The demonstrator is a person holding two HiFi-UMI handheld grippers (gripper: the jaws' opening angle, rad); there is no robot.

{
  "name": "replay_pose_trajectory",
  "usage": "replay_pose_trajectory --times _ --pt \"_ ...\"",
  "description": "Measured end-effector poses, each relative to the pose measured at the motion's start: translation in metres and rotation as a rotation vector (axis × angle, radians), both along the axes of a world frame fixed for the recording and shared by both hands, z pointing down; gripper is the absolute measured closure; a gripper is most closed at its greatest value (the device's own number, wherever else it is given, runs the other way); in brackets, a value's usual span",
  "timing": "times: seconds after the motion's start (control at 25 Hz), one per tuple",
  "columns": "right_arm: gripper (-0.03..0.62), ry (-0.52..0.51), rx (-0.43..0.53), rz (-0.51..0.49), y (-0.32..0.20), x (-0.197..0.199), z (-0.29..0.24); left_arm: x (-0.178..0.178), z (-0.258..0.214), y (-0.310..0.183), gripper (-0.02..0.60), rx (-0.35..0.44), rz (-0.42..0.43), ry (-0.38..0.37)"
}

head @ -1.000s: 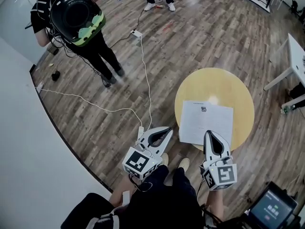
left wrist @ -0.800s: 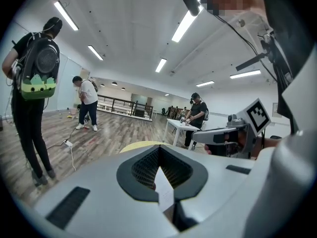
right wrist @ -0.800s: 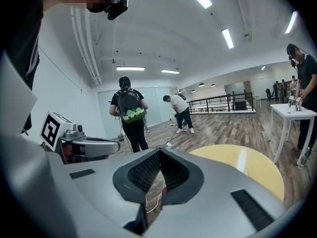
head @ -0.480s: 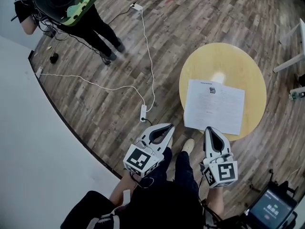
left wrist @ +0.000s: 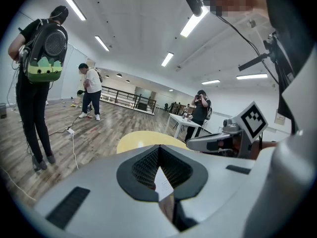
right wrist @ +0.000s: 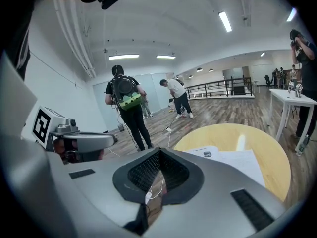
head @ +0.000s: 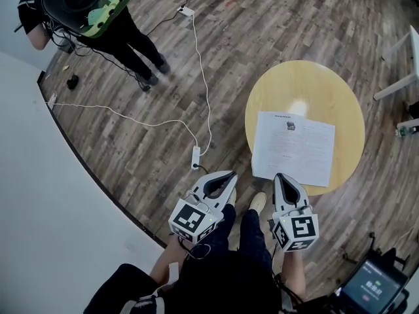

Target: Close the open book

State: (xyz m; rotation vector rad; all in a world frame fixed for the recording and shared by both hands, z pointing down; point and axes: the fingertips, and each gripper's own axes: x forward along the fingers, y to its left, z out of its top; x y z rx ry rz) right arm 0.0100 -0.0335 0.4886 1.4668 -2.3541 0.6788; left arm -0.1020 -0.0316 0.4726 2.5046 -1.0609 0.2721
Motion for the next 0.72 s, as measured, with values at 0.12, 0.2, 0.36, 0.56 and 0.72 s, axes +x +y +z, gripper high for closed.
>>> replay_pose_trajectory --times 0.12,0.2,0.36,0.56,0.72 --pt "0.597 0.035 -0.072 -0.010 -0.001 -0.005 0.027 -0.001 0.006 -0.001 0.583 -0.013 -0.002 0.004" --pt "0.597 0.061 -0.125 -0.012 -0.002 -0.009 0.048 -0.003 0.011 -0.002 0.584 -0.023 -0.003 0.006" --pt "0.523 0.060 -0.255 -0.040 0.001 -0.023 0.089 -0.007 0.022 -0.005 0.584 -0.044 -0.008 0.003" --pt "0.464 0.060 -0.352 -0.042 0.003 -0.033 0.122 -0.019 0.040 -0.007 0.584 -0.087 -0.028 -0.001" --pt "0.379 0.073 -0.409 -0.030 0.000 -0.037 0.142 -0.026 0.055 -0.010 0.583 -0.118 -0.038 -0.003"
